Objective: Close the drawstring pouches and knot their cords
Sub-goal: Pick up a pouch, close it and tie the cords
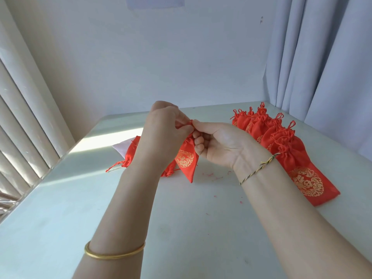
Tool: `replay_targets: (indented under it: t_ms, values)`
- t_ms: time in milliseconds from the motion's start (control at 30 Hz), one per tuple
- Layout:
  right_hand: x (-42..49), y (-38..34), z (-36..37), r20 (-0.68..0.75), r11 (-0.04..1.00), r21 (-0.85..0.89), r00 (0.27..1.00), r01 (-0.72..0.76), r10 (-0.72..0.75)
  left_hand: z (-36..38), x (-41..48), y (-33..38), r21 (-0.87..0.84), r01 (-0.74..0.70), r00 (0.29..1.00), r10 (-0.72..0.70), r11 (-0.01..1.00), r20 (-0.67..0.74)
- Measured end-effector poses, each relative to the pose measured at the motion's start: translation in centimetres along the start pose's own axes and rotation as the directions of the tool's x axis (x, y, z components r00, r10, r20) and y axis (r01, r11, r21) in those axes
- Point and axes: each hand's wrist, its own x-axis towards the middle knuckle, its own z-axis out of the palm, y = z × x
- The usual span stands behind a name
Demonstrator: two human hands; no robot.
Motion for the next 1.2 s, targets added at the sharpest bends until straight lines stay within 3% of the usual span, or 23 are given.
replay_targets:
  t_ms: [200, 300, 400, 533, 667, 800, 933, 1067, 1133, 1200]
  values:
    - [0.1, -0.4, -0.8, 0.039, 0.979, -0.138, 0.989, 0.147, -0.143, 0.1, 0.1, -0.2, 0.040, 0.019, 0.999, -0.017, 0.999, -0.039]
    - [0.2, -0.6, -1.6, -0.028, 0.920, -0.295, 0.960, 0.259, -0.279, -0.3, 0.2, -0.9, 0.017, 0.070, 0.996, -0.069, 0.997, -0.055]
    - [0.6, -0.5, -2.2, -0.061, 0.903, -0.280, 0.933, 0.325, -0.355, -0.4, 0.2, -1.0, -0.066, 0.159, 0.987, -0.157, 0.985, 0.025]
    - [1.1, 0.0, -2.7, -0.096, 0.811, -0.411, 0.865, 0.416, -0.493, 0.4, 0.1, -0.1, -0.222, 0.305, 0.945, -0.266, 0.926, 0.188]
    - [1.2, 0.2, -2.8, -0.105, 0.781, -0.416, 0.829, 0.465, -0.550, 0.5, -0.1, 0.8, -0.411, 0.368, 0.923, -0.275, 0.834, 0.269]
    - [1.6, 0.2, -2.7, -0.131, 0.808, -0.330, 0.824, 0.488, -0.551, 0.1, -0.2, 1.4, -0.486, 0.364, 0.920, -0.224, 0.795, 0.323]
    - [1.2, 0.0, -2.8, -0.115, 0.756, -0.435, 0.802, 0.489, -0.585, 0.2, -0.3, 1.7, -0.634, 0.491, 0.870, -0.294, 0.597, 0.396]
    - [-0.6, -0.4, -3.2, -0.026, 0.807, -0.455, 0.900, 0.377, -0.435, 0.0, -0.4, 1.7, -0.700, 0.564, 0.823, -0.365, 0.438, 0.436]
    - [-1.9, -0.6, -4.3, -0.011, 0.752, -0.551, 0.898, 0.361, -0.440, 0.1, -0.4, 2.3, -0.719, 0.580, 0.810, -0.363, 0.383, 0.460]
    - [-4.0, -0.7, -6.0, -0.014, 0.623, -0.688, 0.852, 0.372, -0.524, 0.8, -0.6, 3.6, -0.724, 0.607, 0.791, -0.339, 0.328, 0.510]
